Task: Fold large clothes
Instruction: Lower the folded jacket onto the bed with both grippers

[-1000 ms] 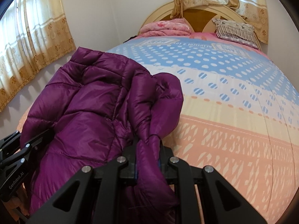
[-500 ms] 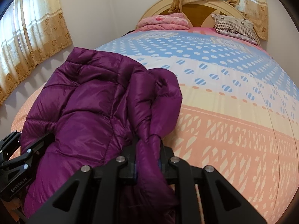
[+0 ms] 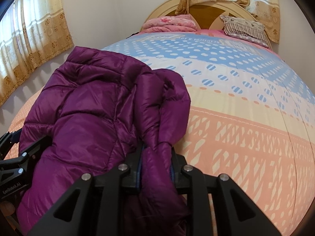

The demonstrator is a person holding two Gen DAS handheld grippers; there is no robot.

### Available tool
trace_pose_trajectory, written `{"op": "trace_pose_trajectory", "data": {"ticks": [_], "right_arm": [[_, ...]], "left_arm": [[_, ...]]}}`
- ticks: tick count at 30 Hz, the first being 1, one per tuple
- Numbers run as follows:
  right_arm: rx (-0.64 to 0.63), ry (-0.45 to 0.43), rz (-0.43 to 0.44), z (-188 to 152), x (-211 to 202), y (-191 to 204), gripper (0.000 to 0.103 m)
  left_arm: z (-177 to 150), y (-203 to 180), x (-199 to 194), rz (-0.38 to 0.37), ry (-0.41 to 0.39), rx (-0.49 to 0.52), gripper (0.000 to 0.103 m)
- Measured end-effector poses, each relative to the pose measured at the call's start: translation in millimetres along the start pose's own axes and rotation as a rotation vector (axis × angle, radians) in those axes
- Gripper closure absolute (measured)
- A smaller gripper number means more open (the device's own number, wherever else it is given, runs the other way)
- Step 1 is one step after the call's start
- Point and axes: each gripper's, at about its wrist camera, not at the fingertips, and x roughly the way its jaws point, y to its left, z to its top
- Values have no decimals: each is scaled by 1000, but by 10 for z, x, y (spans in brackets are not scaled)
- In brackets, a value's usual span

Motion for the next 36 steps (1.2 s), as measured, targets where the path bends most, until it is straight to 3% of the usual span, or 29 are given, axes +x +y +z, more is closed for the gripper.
{"op": "trace_pose_trajectory", "data": {"ticks": [12,29,33,36], "right_arm": [[24,2,-11,-19,4,-14,67],[18,15,-38,19,49,-14,62],[24,0,-68,35,-81,-4,48],[27,-27,-63,57,-273,21,38]], "left_arm": [[16,70,79,28,23,-20,8],[-53,157,128,16,28,-76,5],[7,189,-47,65,20,-69,5],[55,232,-287,51,-12,-87,5]]}}
